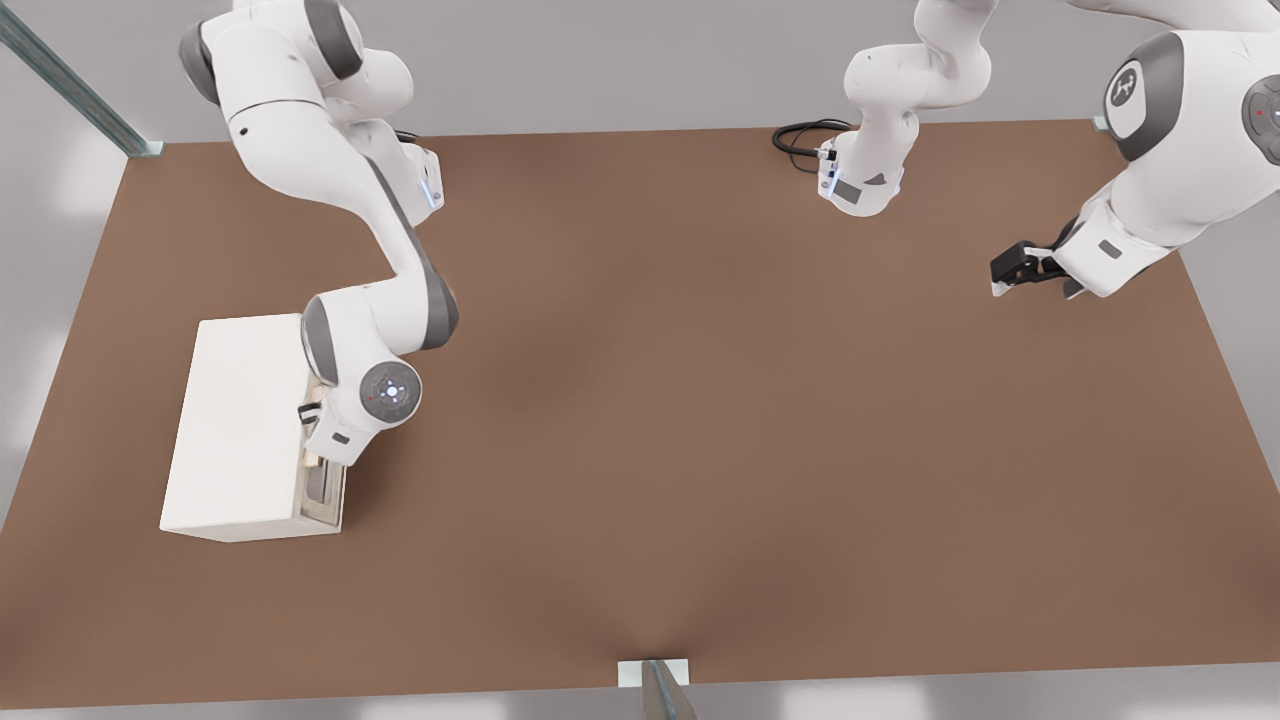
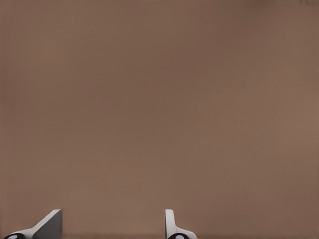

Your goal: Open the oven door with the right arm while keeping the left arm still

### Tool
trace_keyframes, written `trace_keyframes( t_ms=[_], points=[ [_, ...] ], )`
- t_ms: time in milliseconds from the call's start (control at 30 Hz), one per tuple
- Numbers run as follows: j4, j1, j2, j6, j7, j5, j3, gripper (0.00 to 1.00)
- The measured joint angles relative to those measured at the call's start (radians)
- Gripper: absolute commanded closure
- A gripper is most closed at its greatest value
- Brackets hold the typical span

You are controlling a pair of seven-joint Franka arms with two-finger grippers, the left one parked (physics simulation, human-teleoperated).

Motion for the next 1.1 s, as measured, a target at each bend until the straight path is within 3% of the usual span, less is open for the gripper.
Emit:
trace_keyframes(
  t_ms=[300, 1100],
  points=[
    [0.015, -0.005, 0.084, 0.031, 0.068, -0.176, -0.004, 0.79],
    [-0.095, -0.029, 0.073, 0.050, 0.193, -0.186, -0.007, 0.79]
  ],
)
